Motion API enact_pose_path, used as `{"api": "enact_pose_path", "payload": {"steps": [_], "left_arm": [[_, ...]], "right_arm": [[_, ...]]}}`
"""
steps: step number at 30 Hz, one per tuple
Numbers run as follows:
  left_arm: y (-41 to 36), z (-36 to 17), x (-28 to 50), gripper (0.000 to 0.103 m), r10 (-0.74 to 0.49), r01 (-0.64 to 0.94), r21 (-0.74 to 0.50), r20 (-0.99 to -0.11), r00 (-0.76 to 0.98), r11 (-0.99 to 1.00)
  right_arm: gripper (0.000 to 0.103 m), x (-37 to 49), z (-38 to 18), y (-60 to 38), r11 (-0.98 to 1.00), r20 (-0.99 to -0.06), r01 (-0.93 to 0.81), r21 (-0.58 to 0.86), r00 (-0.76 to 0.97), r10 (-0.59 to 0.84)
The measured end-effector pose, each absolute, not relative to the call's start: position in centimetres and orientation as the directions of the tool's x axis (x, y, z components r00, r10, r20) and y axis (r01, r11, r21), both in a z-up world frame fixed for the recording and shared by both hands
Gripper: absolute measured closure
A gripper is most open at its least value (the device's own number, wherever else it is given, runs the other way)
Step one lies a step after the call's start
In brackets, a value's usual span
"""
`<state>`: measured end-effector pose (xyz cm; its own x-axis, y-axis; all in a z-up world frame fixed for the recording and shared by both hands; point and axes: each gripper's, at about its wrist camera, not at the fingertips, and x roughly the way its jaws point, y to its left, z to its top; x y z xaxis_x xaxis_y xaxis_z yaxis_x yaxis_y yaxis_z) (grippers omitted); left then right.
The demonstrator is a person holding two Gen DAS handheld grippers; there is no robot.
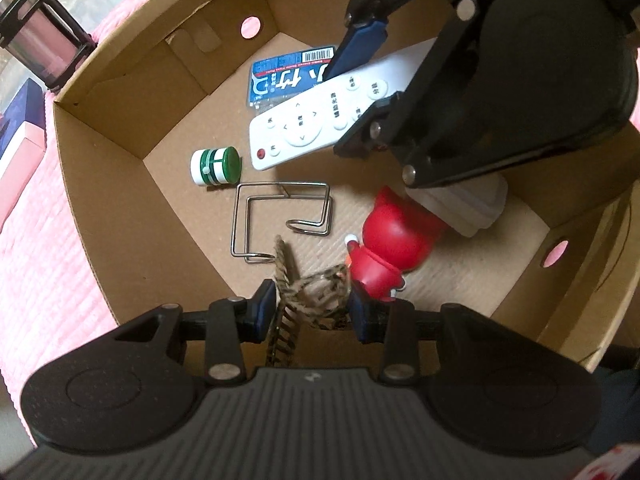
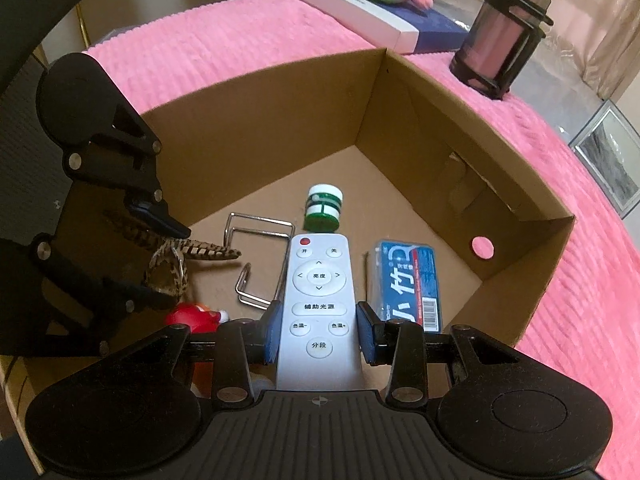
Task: Organize rigid objects
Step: 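Open the left tool dropping the cord while the right tool releases the remote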
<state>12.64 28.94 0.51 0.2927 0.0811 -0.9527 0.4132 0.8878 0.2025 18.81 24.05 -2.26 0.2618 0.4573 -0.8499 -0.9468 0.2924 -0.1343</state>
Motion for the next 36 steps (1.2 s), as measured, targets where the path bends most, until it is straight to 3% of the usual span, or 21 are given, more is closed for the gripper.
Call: {"api": "enact_pose_path", "payload": {"steps": [24,36], "left_arm": [[30.2,3.1,11.1,0.069,-0.028,0.329,0.113,-0.918,0.396,0.937],[29.9,6.1,8.6,0.069,-0.06,0.229,0.073,-0.85,0.524,0.971]], "right_arm": [[0.067,19.3,-3.2,24.1,0.315,-0.864,-0.944,-0.096,0.236,0.444],[0.067,16.9,0.5,20.0,0.381,-0.768,-0.924,-0.032,0.267,0.582]]}}
